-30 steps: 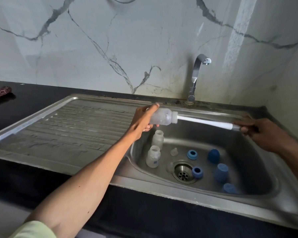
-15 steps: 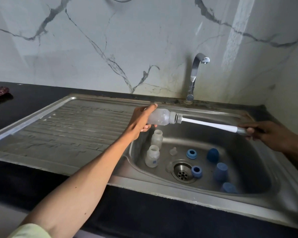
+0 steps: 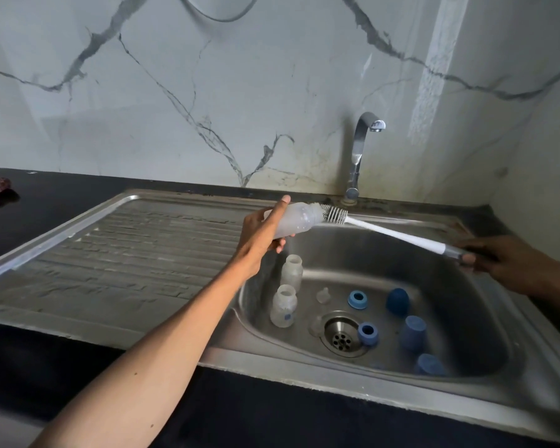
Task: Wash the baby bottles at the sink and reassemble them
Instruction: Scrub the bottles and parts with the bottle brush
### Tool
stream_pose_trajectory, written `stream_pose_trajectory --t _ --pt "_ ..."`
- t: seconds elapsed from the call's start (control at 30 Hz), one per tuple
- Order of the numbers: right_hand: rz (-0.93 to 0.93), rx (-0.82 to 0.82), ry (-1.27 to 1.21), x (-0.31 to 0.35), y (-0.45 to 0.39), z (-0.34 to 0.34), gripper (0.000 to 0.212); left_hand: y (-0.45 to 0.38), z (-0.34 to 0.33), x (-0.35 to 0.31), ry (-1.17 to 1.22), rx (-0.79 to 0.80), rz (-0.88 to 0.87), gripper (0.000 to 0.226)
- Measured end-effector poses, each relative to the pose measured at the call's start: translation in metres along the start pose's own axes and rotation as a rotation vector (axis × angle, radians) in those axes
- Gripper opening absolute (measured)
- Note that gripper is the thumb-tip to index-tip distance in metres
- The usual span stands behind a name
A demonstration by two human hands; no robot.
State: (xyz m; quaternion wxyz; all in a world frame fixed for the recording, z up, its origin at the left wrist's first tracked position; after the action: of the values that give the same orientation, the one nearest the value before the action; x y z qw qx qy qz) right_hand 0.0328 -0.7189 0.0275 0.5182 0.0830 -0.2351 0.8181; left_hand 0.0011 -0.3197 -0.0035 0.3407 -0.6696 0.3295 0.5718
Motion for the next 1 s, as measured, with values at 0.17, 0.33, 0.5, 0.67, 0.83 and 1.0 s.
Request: stream_pose_trajectory --t 0.17,0.33,0.5,0.67,0.83,1.0 --pt "-0.041 -0.047 -0.033 0.029 0.003 0.003 0.015 0.0 -0.001 0.014 0.317 0.015 0.25 0.051" --pt "-0.015 -0.046 0.012 0.069 0.0 -0.024 0.025 0.004 -0.009 0.016 0.363 0.125 0.318 0.052" --pt "-0.073 -0.14 0.015 0.076 -0.001 -0.02 0.034 0.0 -0.008 0.013 0.359 0.246 0.296 0.077" --pt "-0.142 -0.183 -0.002 0.066 0.001 -0.009 0.037 0.001 -0.013 0.017 0.172 0.324 0.18 0.066" --pt "-0.107 -0.205 -0.014 0.076 0.0 -0.016 0.035 0.005 -0.022 0.022 -0.091 0.313 0.026 0.054" --pt "-0.129 -0.204 -0.012 0.064 0.001 -0.004 0.037 0.004 -0.023 0.017 -0.167 0.195 -0.065 0.032"
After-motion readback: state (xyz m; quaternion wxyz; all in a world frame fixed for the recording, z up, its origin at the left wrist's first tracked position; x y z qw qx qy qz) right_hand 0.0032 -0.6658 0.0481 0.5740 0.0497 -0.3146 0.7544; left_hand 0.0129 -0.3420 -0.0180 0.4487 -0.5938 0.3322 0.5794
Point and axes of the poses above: each hand's wrist, its own y-axis away from the middle knuckle, its own z-axis out of the back of the hand, x = y × z, the point moved 5 cm from there along -y, towards the middle knuckle, and after that the axes turned 10 degrees about -x, right-handed, at the moved point
